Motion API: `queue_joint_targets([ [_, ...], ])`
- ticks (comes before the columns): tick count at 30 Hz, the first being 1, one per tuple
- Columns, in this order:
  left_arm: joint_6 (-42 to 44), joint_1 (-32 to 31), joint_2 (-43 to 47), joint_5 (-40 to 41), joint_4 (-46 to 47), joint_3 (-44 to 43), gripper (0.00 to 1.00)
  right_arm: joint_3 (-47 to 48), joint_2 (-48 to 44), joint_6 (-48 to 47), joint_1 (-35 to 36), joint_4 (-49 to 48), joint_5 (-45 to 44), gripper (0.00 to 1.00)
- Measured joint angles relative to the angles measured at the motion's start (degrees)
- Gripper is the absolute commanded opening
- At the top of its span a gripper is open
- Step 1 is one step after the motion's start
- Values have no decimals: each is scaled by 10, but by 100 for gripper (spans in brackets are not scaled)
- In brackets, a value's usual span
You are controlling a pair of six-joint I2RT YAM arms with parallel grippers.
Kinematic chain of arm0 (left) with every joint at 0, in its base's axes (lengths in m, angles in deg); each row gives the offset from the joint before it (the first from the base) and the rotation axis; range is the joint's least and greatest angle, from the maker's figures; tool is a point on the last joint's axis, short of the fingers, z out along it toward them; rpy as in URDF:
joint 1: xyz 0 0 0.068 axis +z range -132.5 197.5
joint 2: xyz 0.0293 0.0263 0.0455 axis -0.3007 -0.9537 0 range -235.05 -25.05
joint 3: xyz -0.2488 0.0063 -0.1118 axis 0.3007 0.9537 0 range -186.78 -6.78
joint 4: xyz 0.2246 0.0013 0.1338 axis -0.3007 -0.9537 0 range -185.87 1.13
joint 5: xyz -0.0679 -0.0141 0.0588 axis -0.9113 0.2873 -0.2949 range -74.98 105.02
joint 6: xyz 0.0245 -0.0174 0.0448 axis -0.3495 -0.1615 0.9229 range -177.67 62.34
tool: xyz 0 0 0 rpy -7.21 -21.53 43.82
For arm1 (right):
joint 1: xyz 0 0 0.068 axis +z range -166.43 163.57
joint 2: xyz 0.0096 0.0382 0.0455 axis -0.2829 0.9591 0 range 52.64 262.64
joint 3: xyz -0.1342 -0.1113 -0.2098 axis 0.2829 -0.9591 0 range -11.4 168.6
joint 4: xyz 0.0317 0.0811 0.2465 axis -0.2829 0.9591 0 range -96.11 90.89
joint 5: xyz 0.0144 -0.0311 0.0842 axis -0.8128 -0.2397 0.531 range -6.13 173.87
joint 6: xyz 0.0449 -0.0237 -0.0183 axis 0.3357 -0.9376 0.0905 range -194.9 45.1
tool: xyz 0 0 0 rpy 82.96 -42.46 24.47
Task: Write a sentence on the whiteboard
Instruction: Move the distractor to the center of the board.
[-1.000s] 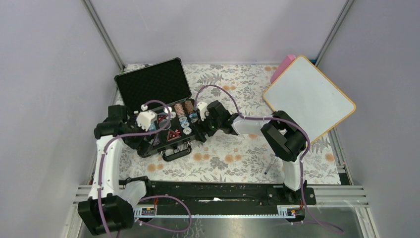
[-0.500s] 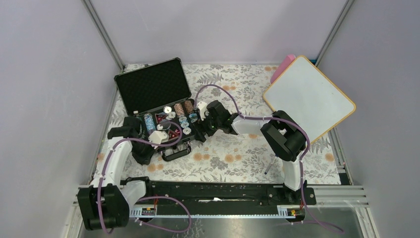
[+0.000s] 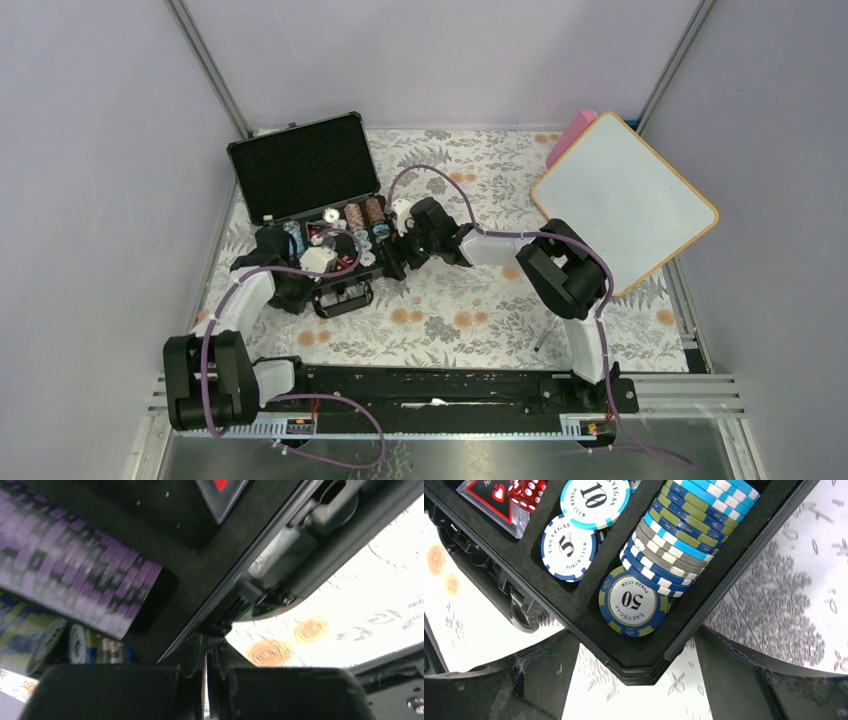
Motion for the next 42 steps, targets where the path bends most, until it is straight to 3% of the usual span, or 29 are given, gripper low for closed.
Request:
queue_joint_targets([
  [16,-90,86,-174,70,144,-92,2,309,203,4,-10,51,5,91],
  [21,-102,101,-225,97,165,-139,10,355,234,6,-11,46,16,93],
  [25,-107,107,-240,95,158,-169,30,339,225,2,-13,40,38,95],
  [30,-104,109,-207,60,130,-181,49,220,119,1,-18,73,110,96],
  [37,-113,85,-114,-19,109,-188,59,76,-143,-9,-81,152,94,92],
  [41,-133,64,-76,-37,96,-198,61,-3,-265,13,-155,194,16,67],
  [42,-139,57,-70,-40,94,-199,62,-24,-287,24,-173,204,-8,65],
])
